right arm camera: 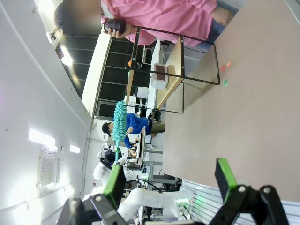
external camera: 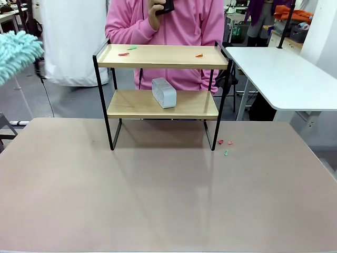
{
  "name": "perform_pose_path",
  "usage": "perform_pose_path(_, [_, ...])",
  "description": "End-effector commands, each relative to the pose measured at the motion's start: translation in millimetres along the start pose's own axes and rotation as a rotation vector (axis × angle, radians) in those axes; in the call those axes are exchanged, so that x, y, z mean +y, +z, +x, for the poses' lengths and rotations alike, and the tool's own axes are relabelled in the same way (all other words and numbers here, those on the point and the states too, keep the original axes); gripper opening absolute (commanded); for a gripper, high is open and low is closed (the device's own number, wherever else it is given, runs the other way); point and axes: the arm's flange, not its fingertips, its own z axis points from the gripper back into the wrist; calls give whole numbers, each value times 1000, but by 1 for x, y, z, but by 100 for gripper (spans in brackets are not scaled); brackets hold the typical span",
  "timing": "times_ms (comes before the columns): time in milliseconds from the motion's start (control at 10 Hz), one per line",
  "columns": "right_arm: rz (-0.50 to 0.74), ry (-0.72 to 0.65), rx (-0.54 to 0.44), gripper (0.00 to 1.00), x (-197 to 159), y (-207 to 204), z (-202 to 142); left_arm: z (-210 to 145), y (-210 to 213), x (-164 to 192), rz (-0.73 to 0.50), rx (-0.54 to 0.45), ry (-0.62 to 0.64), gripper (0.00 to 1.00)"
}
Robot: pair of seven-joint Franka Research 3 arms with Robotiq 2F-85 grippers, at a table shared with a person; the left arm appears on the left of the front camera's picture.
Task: Clean the shelf.
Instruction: Clean the remaining tier of the Shelf with the Duster once objects are removed.
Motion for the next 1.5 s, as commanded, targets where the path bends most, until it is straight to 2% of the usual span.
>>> perform_pose_path(0, [20, 28, -14, 100, 2, -1, 3, 6, -6, -75, 37, 28, 6, 12])
perform_pose_path(100, [20, 28, -14, 100, 2, -1, 3, 7, -16, -107, 78, 34, -47, 12])
perform_pose_path(300, [20, 28, -14, 100, 2, -1, 3, -2, -49, -163, 67, 41, -123, 12])
perform_pose_path(400, [20, 28, -14, 100, 2, -1, 3, -10, -73, -175, 86, 64, -145, 12])
perform_pose_path(500, [20, 28, -14, 100, 2, -1, 3, -18, -90, -182, 111, 90, -144, 12])
perform_pose_path(600, [20, 28, -14, 100, 2, -1, 3, -11, -56, -178, 91, 68, -138, 12])
perform_pose_path(800, [20, 28, -14, 100, 2, -1, 3, -11, -56, -178, 91, 68, -138, 12])
perform_pose_path(900, [20, 28, -14, 100, 2, -1, 3, -14, -74, -185, 106, 87, -155, 12])
perform_pose_path(1000, [20, 28, -14, 100, 2, -1, 3, -25, -89, -194, 120, 130, -229, 12])
perform_pose_path(1200, [20, 28, -14, 100, 2, -1, 3, -25, -149, -218, 221, 146, -270, 12])
perform_pose_path(1300, [20, 28, -14, 100, 2, -1, 3, -25, -173, -227, 248, 147, -269, 12])
perform_pose_path(1400, [20, 28, -14, 100, 2, -1, 3, -26, -191, -235, 288, 87, -279, 12])
